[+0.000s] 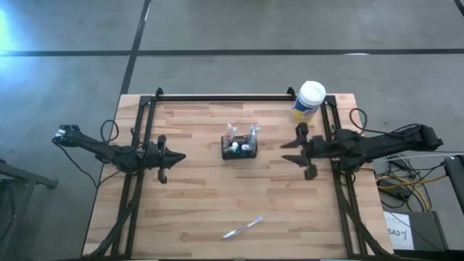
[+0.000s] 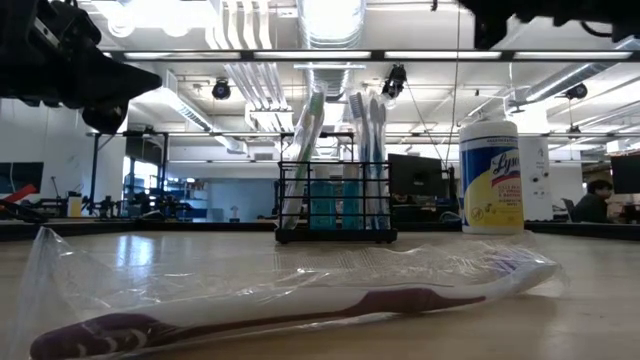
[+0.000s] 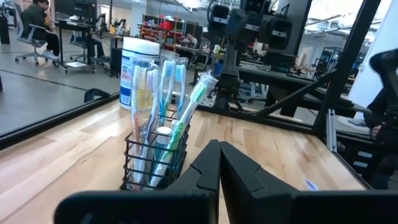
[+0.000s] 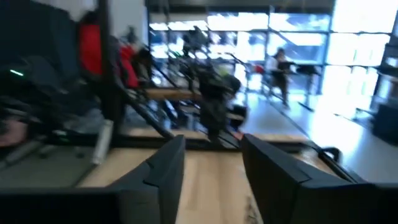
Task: Pick & Place toothbrushing station
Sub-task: Put the violet toothbrush in the wire organizer
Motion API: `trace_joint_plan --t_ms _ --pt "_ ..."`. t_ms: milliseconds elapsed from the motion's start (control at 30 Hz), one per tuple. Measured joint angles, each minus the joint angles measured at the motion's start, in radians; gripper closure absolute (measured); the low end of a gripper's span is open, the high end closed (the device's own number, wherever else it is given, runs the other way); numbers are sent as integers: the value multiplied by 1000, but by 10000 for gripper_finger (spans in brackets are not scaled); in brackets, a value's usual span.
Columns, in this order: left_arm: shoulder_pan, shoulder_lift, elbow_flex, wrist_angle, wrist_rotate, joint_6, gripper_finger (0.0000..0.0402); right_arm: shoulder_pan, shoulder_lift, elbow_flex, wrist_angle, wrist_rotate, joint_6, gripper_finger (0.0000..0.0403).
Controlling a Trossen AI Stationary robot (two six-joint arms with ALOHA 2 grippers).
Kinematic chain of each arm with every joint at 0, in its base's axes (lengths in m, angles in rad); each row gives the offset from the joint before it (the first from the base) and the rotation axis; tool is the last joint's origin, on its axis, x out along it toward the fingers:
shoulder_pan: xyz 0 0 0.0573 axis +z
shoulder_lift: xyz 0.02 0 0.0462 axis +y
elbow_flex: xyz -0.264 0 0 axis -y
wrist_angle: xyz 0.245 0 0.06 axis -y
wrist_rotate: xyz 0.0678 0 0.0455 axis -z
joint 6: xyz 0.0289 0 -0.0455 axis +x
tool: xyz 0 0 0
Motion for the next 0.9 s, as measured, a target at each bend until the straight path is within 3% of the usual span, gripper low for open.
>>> trace_joint_plan --t_ms 267,367,567,700,900 --pt "0 0 3 0 0 -4 391 71 -188 -125 -13 -31 -58 382" --pt "0 0 3 1 -5 -4 392 71 -244 -179 -12 -96 -50 389" --pt "0 0 7 -3 -63 -44 394 71 -308 -290 60 -106 -17 394" --pt "-8 15 58 -1 -19 -54 397 70 -322 -331 78 -106 -18 394" --pt "-35 193 237 -51 -16 -38 399 70 -325 -387 166 -105 -21 394"
